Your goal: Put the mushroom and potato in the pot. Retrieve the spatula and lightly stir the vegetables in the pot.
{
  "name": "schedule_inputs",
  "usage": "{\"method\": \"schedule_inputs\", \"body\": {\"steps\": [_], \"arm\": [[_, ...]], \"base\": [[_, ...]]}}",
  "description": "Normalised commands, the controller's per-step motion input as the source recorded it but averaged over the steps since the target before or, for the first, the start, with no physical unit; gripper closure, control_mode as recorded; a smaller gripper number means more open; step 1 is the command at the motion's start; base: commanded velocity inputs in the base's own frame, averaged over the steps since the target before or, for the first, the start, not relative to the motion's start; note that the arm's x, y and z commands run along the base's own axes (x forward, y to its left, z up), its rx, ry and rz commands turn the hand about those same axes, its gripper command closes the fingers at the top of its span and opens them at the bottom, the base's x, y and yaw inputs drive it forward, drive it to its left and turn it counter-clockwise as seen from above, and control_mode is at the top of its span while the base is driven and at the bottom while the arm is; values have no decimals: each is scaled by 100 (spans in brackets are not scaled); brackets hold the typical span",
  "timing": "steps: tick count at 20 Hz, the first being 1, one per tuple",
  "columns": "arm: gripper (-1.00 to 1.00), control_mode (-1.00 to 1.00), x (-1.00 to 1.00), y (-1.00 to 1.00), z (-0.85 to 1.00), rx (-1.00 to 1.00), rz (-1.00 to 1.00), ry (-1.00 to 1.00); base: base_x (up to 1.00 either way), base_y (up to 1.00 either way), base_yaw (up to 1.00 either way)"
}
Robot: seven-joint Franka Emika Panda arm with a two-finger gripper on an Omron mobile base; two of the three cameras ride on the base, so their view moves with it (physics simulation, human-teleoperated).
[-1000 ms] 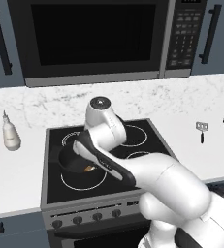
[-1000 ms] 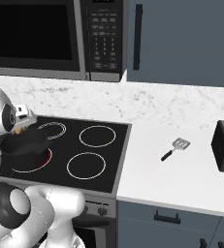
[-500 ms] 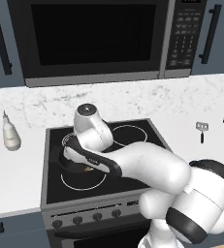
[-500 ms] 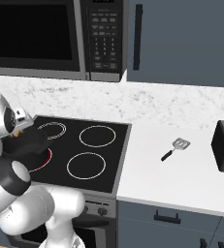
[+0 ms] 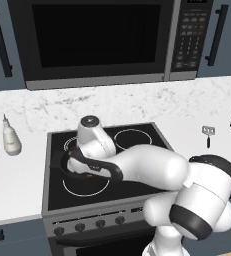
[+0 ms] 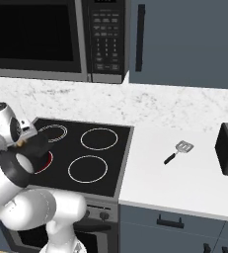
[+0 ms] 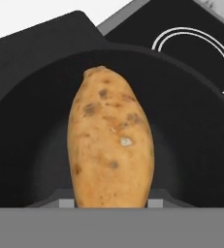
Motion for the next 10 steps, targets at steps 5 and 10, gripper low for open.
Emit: {"method": "schedule_inputs", "body": {"steps": [5, 10], "arm": [[100, -100, 12, 0, -31, 0, 1, 0], [-100, -100, 2, 0, -16, 0, 0, 0]], "base": [[0, 0, 0], [0, 0, 0]]}}
